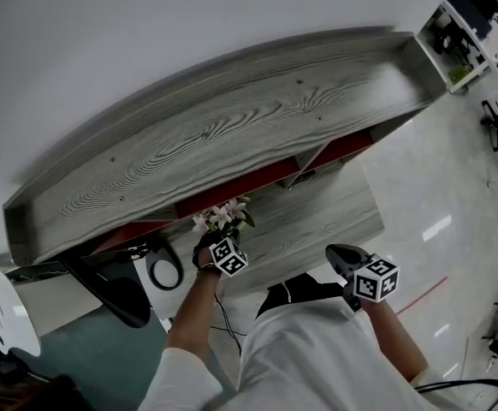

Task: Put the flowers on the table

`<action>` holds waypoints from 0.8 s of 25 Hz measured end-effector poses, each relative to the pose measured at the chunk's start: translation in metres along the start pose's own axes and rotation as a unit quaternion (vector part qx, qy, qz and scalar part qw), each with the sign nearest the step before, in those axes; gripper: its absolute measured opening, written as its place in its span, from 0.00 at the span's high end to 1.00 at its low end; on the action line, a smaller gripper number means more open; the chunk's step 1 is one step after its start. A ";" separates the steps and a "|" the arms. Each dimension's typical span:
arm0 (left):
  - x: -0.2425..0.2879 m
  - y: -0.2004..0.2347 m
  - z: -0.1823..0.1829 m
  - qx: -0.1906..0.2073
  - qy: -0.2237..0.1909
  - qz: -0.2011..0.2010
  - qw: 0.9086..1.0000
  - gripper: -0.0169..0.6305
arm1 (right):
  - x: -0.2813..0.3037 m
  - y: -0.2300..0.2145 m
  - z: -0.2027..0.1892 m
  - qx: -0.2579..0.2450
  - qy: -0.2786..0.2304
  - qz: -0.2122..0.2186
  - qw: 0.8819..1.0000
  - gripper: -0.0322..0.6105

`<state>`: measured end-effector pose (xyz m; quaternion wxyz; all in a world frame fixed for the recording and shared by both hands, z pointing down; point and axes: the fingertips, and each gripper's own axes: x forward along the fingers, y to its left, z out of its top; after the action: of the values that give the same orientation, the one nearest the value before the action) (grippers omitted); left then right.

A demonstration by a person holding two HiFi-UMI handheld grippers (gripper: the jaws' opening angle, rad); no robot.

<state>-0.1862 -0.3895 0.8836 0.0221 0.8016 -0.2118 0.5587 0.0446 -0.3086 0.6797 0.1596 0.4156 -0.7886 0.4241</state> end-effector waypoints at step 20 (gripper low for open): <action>-0.017 -0.002 0.002 -0.021 -0.019 0.006 1.000 0.79 | -0.008 0.007 -0.008 0.010 -0.013 0.000 1.000 0.92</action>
<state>-0.1888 -0.3830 0.8676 0.0318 0.8099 -0.2292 0.5390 0.0434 -0.2956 0.6763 0.1452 0.4226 -0.7862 0.4268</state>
